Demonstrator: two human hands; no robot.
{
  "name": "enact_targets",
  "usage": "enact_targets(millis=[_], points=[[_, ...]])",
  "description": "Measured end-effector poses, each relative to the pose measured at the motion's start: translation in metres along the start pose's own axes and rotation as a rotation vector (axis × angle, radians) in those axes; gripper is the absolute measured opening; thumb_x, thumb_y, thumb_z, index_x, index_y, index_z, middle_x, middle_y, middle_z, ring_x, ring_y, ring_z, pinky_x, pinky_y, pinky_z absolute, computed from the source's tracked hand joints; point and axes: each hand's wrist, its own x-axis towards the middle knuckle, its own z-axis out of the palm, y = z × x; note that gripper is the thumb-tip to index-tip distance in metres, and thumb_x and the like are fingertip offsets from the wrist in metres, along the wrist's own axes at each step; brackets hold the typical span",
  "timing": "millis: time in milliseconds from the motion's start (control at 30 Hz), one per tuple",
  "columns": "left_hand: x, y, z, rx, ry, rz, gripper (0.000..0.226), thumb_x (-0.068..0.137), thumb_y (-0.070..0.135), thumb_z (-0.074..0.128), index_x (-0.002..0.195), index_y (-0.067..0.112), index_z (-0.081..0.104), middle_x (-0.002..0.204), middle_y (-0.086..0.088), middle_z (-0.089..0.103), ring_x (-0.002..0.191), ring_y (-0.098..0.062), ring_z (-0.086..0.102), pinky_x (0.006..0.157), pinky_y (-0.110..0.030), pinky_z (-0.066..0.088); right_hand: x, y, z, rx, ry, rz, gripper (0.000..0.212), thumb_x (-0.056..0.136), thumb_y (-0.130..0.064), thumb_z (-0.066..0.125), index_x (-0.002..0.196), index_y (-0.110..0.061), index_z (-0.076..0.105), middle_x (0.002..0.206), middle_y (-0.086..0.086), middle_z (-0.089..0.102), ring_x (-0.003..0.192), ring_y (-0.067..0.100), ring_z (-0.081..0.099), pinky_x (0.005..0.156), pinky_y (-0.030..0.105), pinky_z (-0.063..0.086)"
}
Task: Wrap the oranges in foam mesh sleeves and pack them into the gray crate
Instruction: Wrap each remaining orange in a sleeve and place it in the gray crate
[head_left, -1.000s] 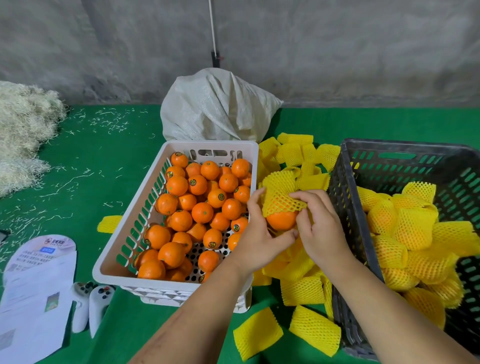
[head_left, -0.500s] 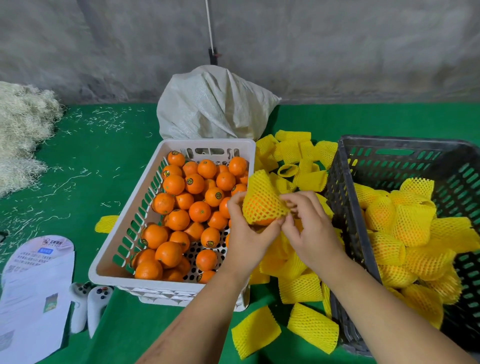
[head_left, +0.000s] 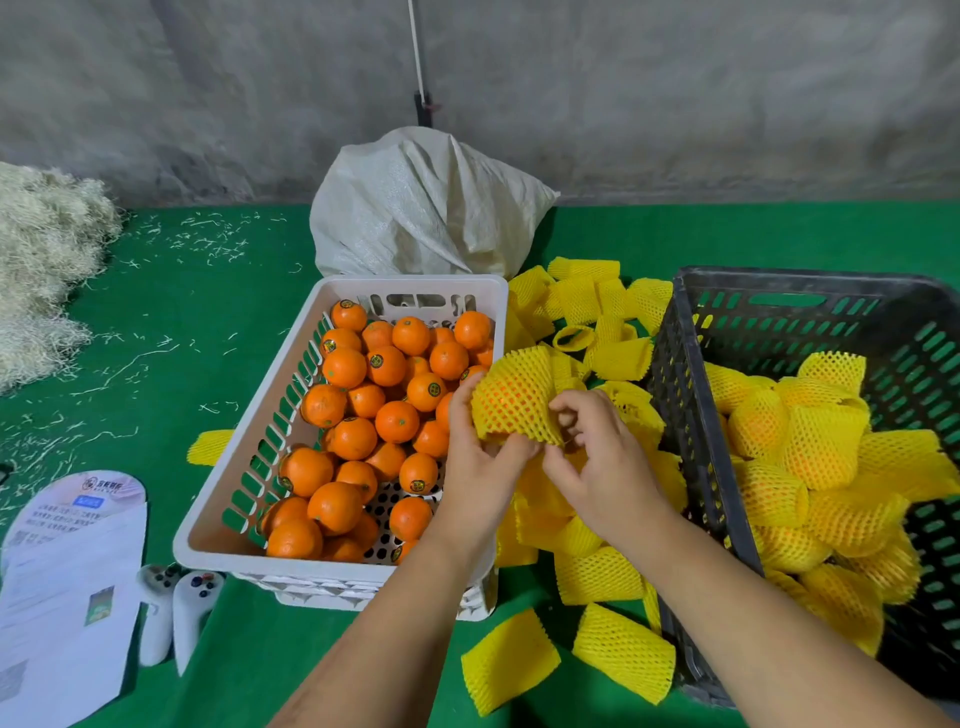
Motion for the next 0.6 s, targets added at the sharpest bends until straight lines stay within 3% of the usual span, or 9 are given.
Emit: enact_targets(millis=[133,267,333,400,433,467,533,600], points=[[-0.003,0.002,0.001,0.036,-0.06,0.033,0.066,0.1,0.01,0.072,0.153,0.033,0.041,0.142,0.002,0.063,0.129,-0.024,0.064,0.105,-0.052,0.056,0.006,0.004,-0.004,-0.014,0.062,0.052,0.036,0.093,-0.009,0.068,0.123,-0.02,0.053,0.111,-0.015,0.041,0.102,-0.007,0.048,0.081,0.007,0.041],[-0.002,0.001,0.001,0.076,0.041,0.071,0.061,0.098,0.02,0.075,0.15,0.035,0.047,0.141,0.002,0.064,0.127,-0.025,0.065,0.102,-0.06,0.056,0.01,-0.004,-0.012,0.194,0.0,0.137,0.02,0.092,-0.04,0.061,0.11,-0.03,0.059,0.109,-0.016,0.049,0.101,0.002,0.054,0.081,0.011,0.044],[-0.003,0.0,-0.001,0.14,0.022,0.1,0.064,0.098,0.021,0.076,0.152,0.035,0.044,0.144,0.002,0.063,0.129,-0.025,0.064,0.102,-0.06,0.056,0.01,-0.008,-0.015,0.379,0.005,0.304,0.038,0.086,-0.066,0.057,0.107,-0.035,0.06,0.105,-0.019,0.055,0.095,0.0,0.057,0.078,0.012,0.045],[-0.006,0.0,0.001,0.26,-0.072,0.164,0.067,0.098,0.025,0.075,0.155,0.038,0.041,0.149,0.013,0.058,0.133,-0.015,0.061,0.103,-0.052,0.057,0.01,-0.013,-0.015,0.614,-0.103,0.537,0.087,0.062,-0.088,0.068,0.134,-0.042,0.049,0.128,-0.026,0.054,0.113,-0.002,0.06,0.089,0.021,0.054],[-0.009,0.001,0.003,0.327,-0.133,0.187,0.07,0.098,0.027,0.073,0.157,0.042,0.038,0.152,0.021,0.053,0.136,-0.009,0.057,0.104,-0.047,0.057,0.009,-0.015,-0.015,0.699,-0.147,0.631,0.111,0.052,-0.087,0.077,0.147,-0.046,0.037,0.141,-0.021,0.049,0.124,0.004,0.058,0.098,0.035,0.056],[-0.012,0.0,0.005,0.377,-0.185,0.191,0.073,0.099,0.026,0.069,0.159,0.046,0.033,0.153,0.028,0.049,0.136,-0.007,0.056,0.104,-0.046,0.057,0.008,-0.017,-0.015,0.75,-0.148,0.658,0.121,0.048,-0.079,0.085,0.151,-0.046,0.032,0.146,-0.014,0.049,0.127,0.012,0.059,0.098,0.042,0.057],[-0.014,-0.004,0.001,0.472,-0.258,0.193,0.077,0.105,0.02,0.059,0.163,0.052,0.02,0.144,0.04,0.051,0.12,-0.011,0.068,0.093,-0.049,0.063,0.01,-0.021,-0.021,0.717,-0.07,0.596,0.094,0.058,-0.059,0.091,0.139,-0.048,0.045,0.135,-0.015,0.059,0.113,0.009,0.066,0.085,0.031,0.061],[-0.014,-0.003,-0.004,0.589,-0.326,0.203,0.074,0.109,0.022,0.053,0.163,0.055,0.013,0.128,0.05,0.054,0.102,-0.011,0.074,0.082,-0.049,0.065,0.013,-0.027,-0.03,0.562,0.019,0.548,0.079,0.072,-0.045,0.09,0.134,-0.052,0.043,0.127,-0.022,0.058,0.112,0.005,0.063,0.086,0.025,0.055]])
